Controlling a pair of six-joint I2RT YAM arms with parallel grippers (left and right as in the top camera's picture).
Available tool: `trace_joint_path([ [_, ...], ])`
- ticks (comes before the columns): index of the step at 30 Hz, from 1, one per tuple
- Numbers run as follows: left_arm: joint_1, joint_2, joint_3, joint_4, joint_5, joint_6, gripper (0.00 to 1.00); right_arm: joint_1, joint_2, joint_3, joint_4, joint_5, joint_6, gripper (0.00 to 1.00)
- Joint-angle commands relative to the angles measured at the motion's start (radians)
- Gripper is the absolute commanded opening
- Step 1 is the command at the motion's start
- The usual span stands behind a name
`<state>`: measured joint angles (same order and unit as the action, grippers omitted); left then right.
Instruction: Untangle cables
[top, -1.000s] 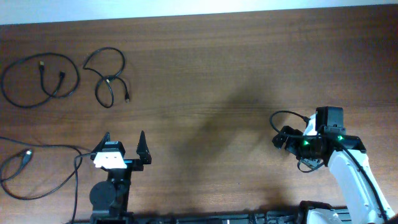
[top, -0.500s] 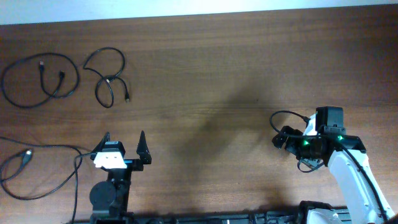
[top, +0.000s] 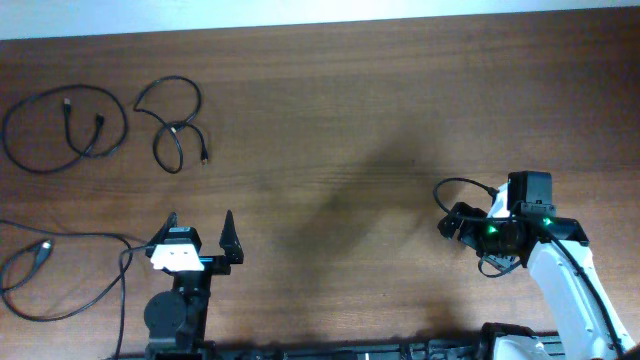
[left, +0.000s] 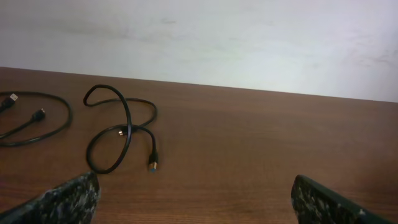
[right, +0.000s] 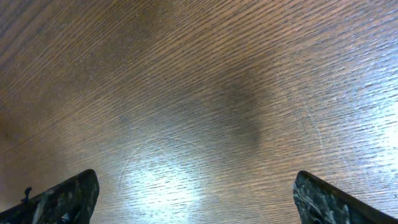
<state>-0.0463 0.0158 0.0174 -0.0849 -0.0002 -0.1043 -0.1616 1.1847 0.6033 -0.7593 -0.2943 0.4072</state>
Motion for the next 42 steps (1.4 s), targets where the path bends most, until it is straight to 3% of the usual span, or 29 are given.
trace_joint_path([
  [1, 0.005, -0.006, -0.008, 0.002, 0.003, 0.016, 0.99, 0.007, -0.002, 0.004, 0.0, -0.001, -0.01, 0.99],
  [10, 0.005, -0.006, -0.008, 0.002, 0.003, 0.016, 0.99, 0.009, -0.228, 0.004, 0.0, -0.002, -0.01, 0.99],
  [16, 0.005, -0.006, -0.008, 0.002, 0.003, 0.016, 0.99, 0.187, -0.514, 0.003, -0.001, -0.001, -0.01, 0.99],
  [20, 0.005, -0.006, -0.008, 0.002, 0.003, 0.016, 0.99, 0.194, -0.663, 0.003, -0.001, -0.001, -0.011, 0.99],
  [42, 0.005, -0.006, -0.008, 0.002, 0.003, 0.016, 0.99, 0.213, -0.931, 0.003, -0.002, -0.001, -0.01, 0.99],
])
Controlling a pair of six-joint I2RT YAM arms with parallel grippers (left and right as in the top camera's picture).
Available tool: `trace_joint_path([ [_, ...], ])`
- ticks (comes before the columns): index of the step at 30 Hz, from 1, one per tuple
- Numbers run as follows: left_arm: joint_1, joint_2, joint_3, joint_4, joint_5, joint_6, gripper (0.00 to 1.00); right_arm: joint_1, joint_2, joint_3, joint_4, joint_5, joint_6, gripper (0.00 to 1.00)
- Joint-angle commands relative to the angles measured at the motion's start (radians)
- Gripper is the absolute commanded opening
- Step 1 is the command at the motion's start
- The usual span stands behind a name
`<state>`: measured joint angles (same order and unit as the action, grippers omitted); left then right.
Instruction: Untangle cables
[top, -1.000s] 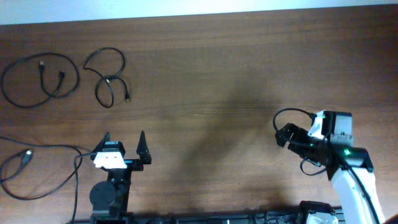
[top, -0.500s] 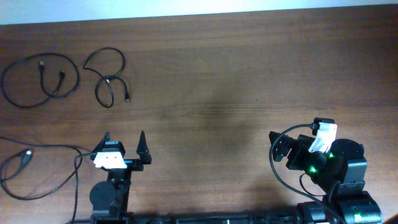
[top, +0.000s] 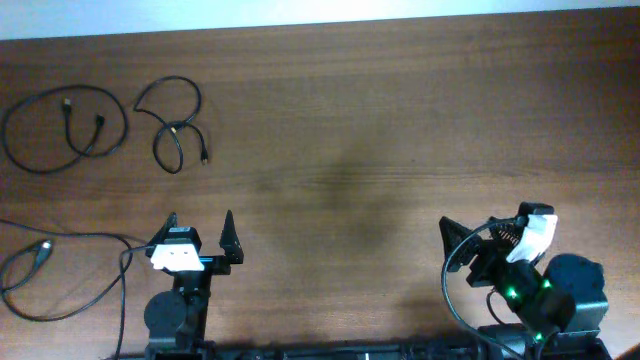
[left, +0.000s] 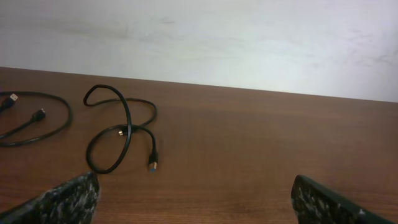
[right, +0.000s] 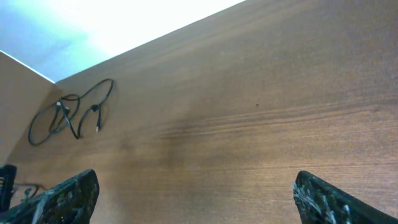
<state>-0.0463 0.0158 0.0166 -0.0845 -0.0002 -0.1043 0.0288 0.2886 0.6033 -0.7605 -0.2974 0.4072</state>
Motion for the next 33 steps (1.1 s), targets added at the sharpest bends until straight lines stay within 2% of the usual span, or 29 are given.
trace_joint_path([
  [1, 0.005, -0.006, -0.008, 0.002, 0.003, 0.016, 0.98, 0.039, -0.055, 0.003, 0.0, 0.002, -0.011, 0.99],
  [4, 0.005, -0.006, -0.008, 0.002, 0.003, 0.016, 0.99, 0.095, -0.138, 0.003, -0.005, 0.024, -0.011, 0.99],
  [8, 0.005, -0.006, -0.008, 0.002, 0.003, 0.016, 0.99, 0.132, -0.247, 0.0, 0.005, 0.242, -0.011, 0.99],
  [10, 0.005, -0.006, -0.008, 0.002, 0.003, 0.016, 0.99, 0.137, -0.282, -0.029, 0.062, 0.295, -0.014, 0.99],
  [13, 0.005, -0.006, -0.008, 0.002, 0.003, 0.016, 0.99, 0.137, -0.285, -0.114, 0.202, 0.292, -0.037, 0.99],
  [19, 0.005, -0.006, -0.008, 0.002, 0.003, 0.016, 0.99, 0.137, -0.285, -0.43, 0.656, 0.283, -0.037, 0.99],
  [22, 0.005, -0.006, -0.008, 0.002, 0.003, 0.016, 0.99, 0.137, -0.285, -0.511, 0.749, 0.287, -0.037, 0.99],
  [27, 0.005, -0.006, -0.008, 0.002, 0.003, 0.016, 0.99, 0.135, -0.285, -0.598, 0.768, 0.337, -0.038, 0.99],
  [33, 0.005, -0.006, -0.008, 0.002, 0.003, 0.016, 0.99, 0.098, -0.285, -0.598, 0.678, 0.339, -0.22, 0.99],
])
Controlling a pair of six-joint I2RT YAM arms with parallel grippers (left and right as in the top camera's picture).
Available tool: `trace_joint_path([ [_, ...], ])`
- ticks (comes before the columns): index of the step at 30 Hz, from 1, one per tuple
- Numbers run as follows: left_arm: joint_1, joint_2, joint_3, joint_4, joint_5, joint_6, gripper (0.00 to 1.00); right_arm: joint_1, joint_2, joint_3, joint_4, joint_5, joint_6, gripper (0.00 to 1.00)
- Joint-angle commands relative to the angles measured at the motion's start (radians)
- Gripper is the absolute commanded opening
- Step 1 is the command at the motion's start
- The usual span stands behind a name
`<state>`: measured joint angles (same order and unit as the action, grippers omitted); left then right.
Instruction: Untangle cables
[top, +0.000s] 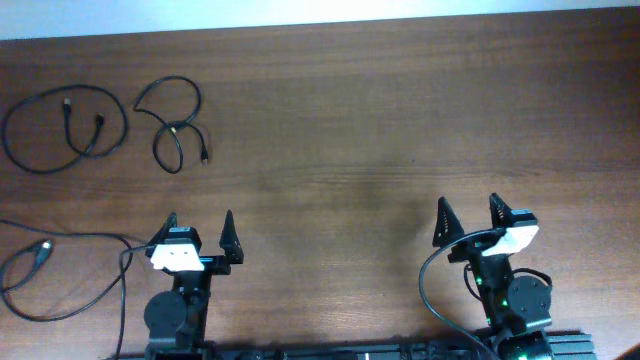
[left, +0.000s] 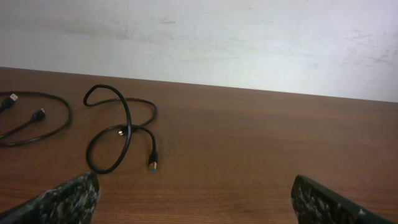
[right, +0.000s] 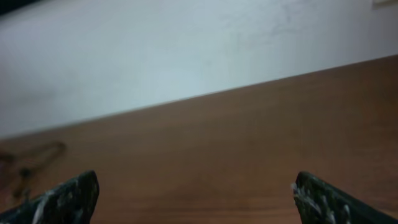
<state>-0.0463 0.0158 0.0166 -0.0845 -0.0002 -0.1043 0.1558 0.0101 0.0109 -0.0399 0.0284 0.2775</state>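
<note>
Three black cables lie apart on the wooden table. One looped cable (top: 62, 128) rests at the far left, a second twisted cable (top: 172, 125) (left: 121, 134) sits just right of it, and a third cable (top: 60, 270) lies at the near left edge. My left gripper (top: 199, 233) (left: 194, 199) stands open near the front, holding nothing. At the front right my right gripper (top: 467, 220) (right: 196, 196) is open too, its fingers wide apart and empty.
The wooden table (top: 380, 120) runs to a white wall at the back. The right arm's own black lead (top: 432, 290) curves beside its base. The left arm's base stands at the front left.
The right arm has drawn back to its base at the front right, and its camera now looks level across the table toward the wall. The left arm and cables have not moved.
The right gripper was first out over the right part of the table, looking down at bare wood. Then it was closer to its base, tilted up toward the far cables. Now it sits parked at the front right. The three cables stayed where they were.
</note>
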Motion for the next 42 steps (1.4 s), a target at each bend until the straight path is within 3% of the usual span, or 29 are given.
trace_joint_path([
  [1, 0.005, -0.006, -0.008, 0.002, 0.003, 0.016, 0.99, -0.055, -0.007, -0.005, -0.041, -0.012, -0.119, 0.99],
  [4, 0.005, -0.006, -0.008, 0.002, 0.003, 0.016, 0.99, -0.12, -0.007, -0.005, -0.043, -0.021, -0.144, 0.99],
  [9, 0.005, -0.006, -0.008, 0.002, 0.003, 0.016, 0.99, -0.13, -0.007, -0.005, -0.046, -0.019, -0.315, 0.99],
  [16, 0.005, -0.006, -0.008, 0.002, 0.003, 0.016, 0.99, -0.13, -0.007, -0.005, -0.047, -0.016, -0.37, 0.99],
  [42, 0.005, -0.006, -0.008, 0.002, 0.003, 0.016, 0.99, -0.131, -0.006, -0.005, -0.04, -0.016, -0.371, 0.99],
])
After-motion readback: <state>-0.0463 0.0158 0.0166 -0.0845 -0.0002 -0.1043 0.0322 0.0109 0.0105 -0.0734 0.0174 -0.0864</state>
